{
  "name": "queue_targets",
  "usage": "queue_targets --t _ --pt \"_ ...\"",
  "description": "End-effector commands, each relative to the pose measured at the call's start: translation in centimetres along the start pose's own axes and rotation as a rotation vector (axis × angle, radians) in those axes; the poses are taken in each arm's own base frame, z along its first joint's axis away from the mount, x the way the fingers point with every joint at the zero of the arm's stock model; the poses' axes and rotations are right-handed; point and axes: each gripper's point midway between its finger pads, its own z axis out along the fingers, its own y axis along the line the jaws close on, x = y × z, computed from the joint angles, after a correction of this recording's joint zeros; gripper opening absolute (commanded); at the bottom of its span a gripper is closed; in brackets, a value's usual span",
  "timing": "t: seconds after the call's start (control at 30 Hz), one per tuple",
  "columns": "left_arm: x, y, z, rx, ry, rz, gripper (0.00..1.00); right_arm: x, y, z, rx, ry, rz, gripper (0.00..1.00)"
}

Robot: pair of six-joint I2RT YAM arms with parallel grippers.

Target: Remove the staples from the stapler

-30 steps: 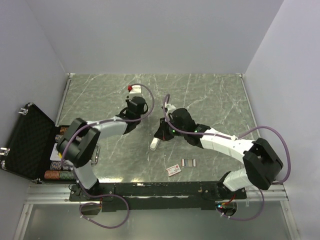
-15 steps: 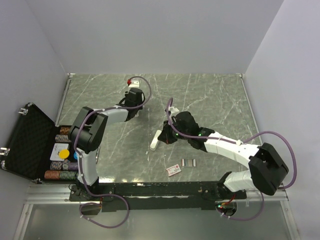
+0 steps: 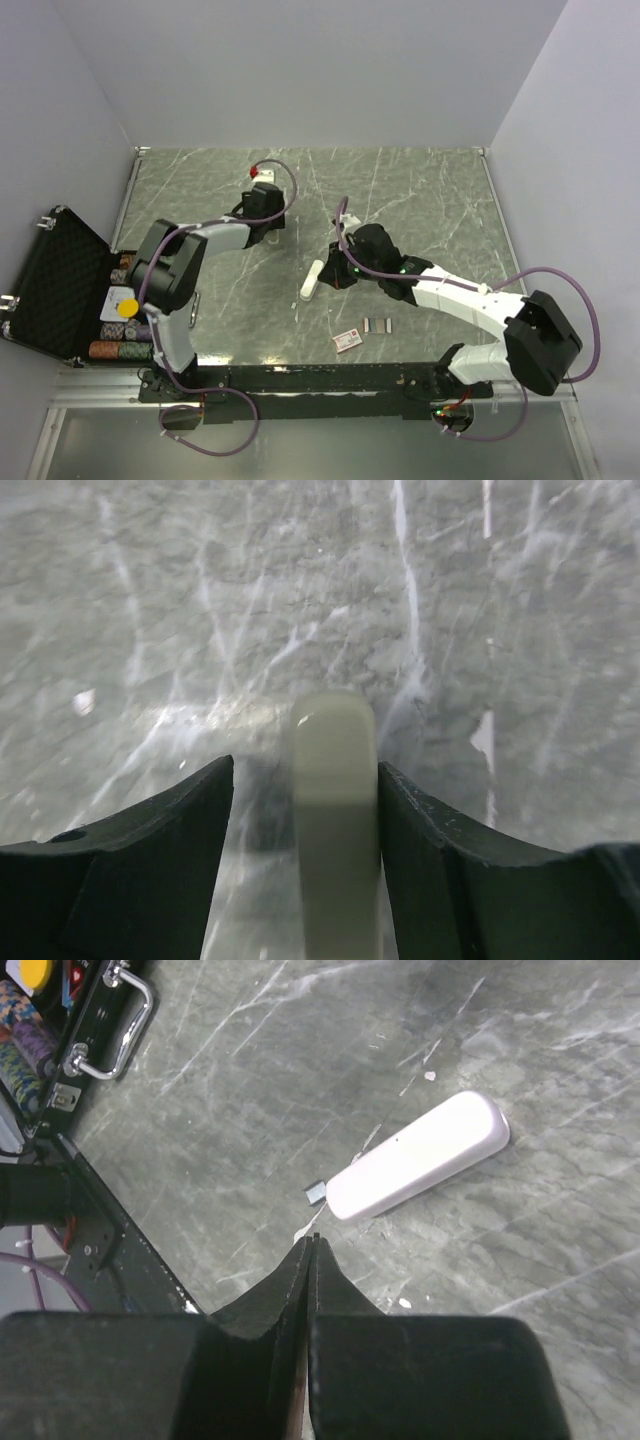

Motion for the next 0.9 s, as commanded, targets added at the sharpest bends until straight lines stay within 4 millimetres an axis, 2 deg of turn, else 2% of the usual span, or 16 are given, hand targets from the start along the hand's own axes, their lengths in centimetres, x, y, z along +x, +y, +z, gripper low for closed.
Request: queue_targets --t 0.0,0.07,0.2,0.3,0.4,0.63,0.77,0.87 --pt "-5.8 -1.0 -5.5 0.051 -0.140 -0.094 0.64 -0.4 0.3 -1.8 0.016 -0.029 -0.032 0.04" --pt "-6.0 -1.5 -7.4 0.071 -0.151 -0.093 0.65 -0.4 0.3 -2.3 0.022 -0.030 -0.038 0.09" --pt "-4.2 -5.1 -10.7 0.166 -0.111 -0.041 0.66 -0.2 -0.1 -3.8 0.052 -0.028 -0.053 0.25" --pt "-2.8 -8.3 -12.8 0.295 -0.069 0.008 0.67 -0.5 -0.3 -5.5 0.085 -0.047 -0.072 0.43" --pt "-1.7 -10.5 -14.7 0.419 -0.039 0.030 0.68 -1.1 -0.1 -7.4 0.102 -0.083 -0.086 0.52" --pt "1.5 -12.9 -16.2 0.528 0.029 0.113 0.70 -0.8 0.0 -11.2 0.133 -0.103 -0.095 0.60" --pt "4.4 -14.6 -16.4 0.553 0.081 0.171 0.72 -0.2 -0.1 -12.0 0.138 -0.099 -0.091 0.62" --pt "6.1 -15.5 -16.3 0.549 0.098 0.210 0.72 0.3 -0.4 -11.9 0.141 -0.092 -0.084 0.63"
